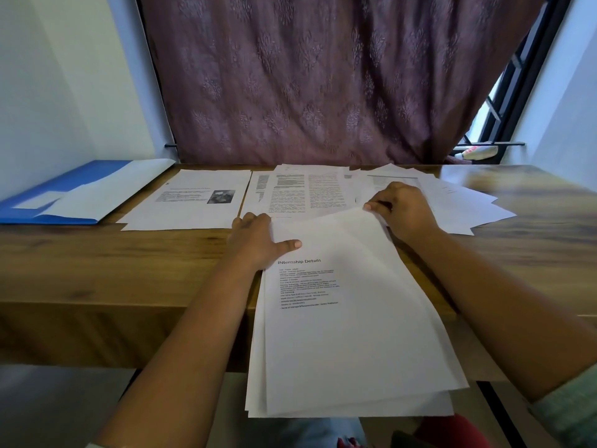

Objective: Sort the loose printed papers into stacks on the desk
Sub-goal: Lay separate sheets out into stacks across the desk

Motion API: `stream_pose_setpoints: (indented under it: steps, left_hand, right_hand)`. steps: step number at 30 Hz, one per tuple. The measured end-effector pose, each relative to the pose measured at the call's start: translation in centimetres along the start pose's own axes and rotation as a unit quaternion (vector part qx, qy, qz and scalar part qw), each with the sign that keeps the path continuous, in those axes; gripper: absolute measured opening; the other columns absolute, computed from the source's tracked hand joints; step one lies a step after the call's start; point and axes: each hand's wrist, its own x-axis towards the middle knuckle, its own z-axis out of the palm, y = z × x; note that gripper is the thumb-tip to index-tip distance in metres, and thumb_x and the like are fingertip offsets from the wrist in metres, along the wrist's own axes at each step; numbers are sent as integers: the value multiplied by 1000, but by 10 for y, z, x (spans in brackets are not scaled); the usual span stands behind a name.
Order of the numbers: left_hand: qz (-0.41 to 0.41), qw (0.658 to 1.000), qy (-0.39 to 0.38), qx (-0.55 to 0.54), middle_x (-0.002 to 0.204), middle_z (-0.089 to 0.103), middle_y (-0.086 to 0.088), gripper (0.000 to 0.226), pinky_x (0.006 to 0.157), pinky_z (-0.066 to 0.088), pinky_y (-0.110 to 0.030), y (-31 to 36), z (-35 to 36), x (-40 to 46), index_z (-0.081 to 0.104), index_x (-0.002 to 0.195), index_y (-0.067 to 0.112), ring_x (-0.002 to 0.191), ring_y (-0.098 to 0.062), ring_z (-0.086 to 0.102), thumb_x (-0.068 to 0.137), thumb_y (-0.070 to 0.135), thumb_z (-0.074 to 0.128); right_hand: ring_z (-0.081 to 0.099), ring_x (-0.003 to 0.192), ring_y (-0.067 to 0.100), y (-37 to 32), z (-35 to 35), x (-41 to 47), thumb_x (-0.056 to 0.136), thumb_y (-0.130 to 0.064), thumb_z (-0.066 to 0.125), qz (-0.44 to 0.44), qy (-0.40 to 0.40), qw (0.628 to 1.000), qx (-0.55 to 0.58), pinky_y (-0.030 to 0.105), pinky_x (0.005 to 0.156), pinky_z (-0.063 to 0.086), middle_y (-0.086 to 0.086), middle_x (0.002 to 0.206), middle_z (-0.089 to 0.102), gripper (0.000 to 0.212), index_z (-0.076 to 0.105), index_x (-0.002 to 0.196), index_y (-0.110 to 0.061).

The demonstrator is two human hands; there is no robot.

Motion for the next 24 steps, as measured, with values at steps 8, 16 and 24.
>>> stream_pose_setpoints:
  steps: [8, 16, 24]
  left_hand:
    - [6, 1000, 2, -7, 149, 43, -2, 83, 108, 36, -49, 0, 2, 0, 38, 144, 24, 138, -30, 32, 79, 70, 61]
    - [5, 999, 38, -19, 143, 52, 3, 83, 96, 42, -43, 2, 2, -5, 41, 142, 24, 132, -27, 35, 77, 70, 63]
    - [-11, 1000, 18, -16, 151, 42, 1, 90, 107, 35, -47, 5, -1, -7, 32, 148, 23, 141, -30, 29, 78, 71, 62]
  right_hand:
    - [57, 88, 11, 21, 0, -10, 78, -46, 76, 68, -100, 991, 64, 18, 81, 39, -4, 101, 63, 45, 68, 114, -19]
    - [56, 78, 9, 21, 4, -13, 77, -37, 79, 50, -85, 989, 108, 7, 65, 37, -6, 91, 63, 31, 66, 99, -20]
    - [58, 78, 9, 17, 5, -13, 82, -26, 77, 63, -37, 987, 141, 14, 70, 40, -7, 84, 65, 17, 63, 93, -23]
